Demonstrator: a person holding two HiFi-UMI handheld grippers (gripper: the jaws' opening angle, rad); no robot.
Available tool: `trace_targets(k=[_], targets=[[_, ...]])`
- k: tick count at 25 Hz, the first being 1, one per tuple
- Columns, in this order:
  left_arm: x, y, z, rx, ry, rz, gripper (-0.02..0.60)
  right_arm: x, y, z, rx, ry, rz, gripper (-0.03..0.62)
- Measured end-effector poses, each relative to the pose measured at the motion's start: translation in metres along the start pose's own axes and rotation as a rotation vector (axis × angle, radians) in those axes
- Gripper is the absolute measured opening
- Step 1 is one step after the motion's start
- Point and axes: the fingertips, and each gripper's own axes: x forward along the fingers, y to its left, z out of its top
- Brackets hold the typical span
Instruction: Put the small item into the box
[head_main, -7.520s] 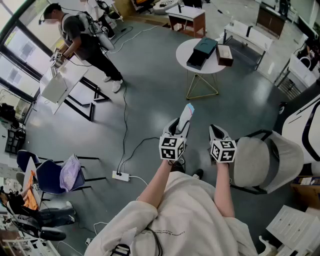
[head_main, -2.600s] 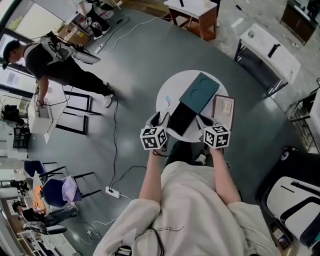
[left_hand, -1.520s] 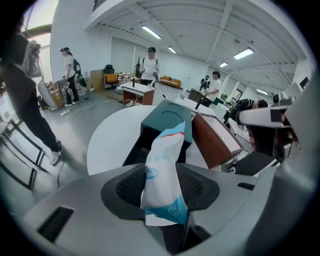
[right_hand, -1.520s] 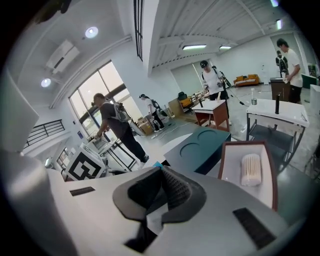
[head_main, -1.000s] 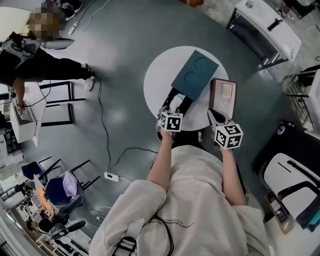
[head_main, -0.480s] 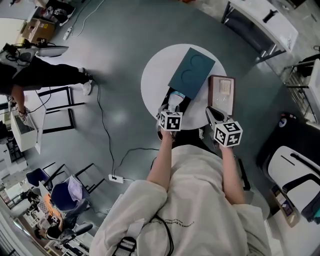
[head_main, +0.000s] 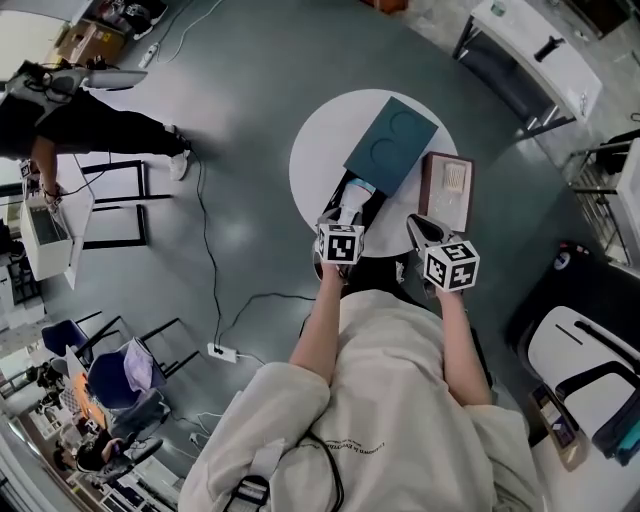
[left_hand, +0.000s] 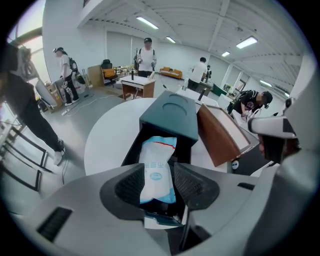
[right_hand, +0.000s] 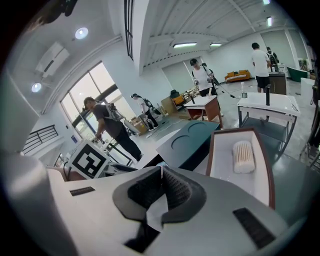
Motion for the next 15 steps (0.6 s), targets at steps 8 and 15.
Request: trace_targets(k=[8,15], targets=[[-0.054,-0.001,0.005,-0.045,-0.138,-0.028,0.190,0.006,0.034,-0.005,-0.066,0.025,0.073,0.037],[-0.090,0.003,-0.006,-0.137,-0.239,-0.037,0.190,0.002,0.061,-0.017,-0.130,0.048,0.123,0.035]])
